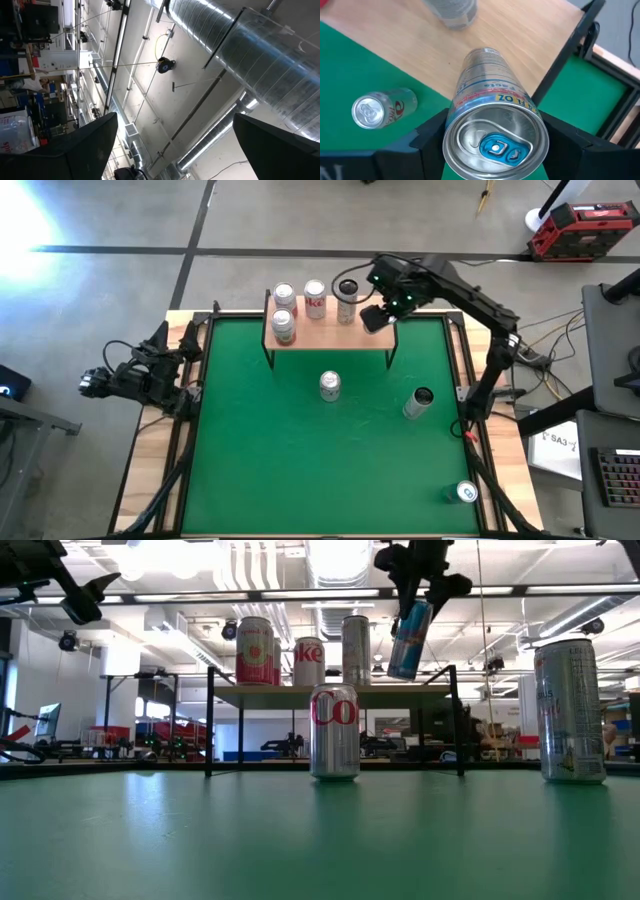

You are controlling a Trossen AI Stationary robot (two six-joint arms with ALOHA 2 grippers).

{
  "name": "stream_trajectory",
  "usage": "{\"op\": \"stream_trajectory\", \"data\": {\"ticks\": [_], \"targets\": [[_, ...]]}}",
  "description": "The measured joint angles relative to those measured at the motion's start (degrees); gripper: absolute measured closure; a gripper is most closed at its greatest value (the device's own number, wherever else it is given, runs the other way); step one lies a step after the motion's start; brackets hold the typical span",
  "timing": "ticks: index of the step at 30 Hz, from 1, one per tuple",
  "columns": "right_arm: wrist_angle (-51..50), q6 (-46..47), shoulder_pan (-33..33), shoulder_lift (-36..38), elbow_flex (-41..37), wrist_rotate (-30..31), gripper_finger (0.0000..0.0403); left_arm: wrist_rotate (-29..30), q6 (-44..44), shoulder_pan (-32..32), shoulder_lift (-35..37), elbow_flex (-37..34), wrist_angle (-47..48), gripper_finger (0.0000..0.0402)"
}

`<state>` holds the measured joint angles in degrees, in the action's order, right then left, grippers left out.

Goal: Place canned beverage on shelf
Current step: Put the top blue soda can on the shelf

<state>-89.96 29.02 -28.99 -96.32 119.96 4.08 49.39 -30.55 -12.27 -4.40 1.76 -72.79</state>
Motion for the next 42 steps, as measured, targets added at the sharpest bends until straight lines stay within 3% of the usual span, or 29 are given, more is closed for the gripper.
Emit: {"op": "stream_trajectory", "data": {"ticks": [27, 42], "targets": [[-0.06, -14.43, -0.15, -0.93, -0.58, 0.58, 0.0156, 0.0, 0.0, 0.0, 0.0, 0.0, 0.28, 0.0022], [0.05, -17.92, -0.15, -0.67, -2.49, 0.54, 0.0156, 0.01, 0.0, -0.01, 0.0, 0.0, 0.45, 0.0022]]}}
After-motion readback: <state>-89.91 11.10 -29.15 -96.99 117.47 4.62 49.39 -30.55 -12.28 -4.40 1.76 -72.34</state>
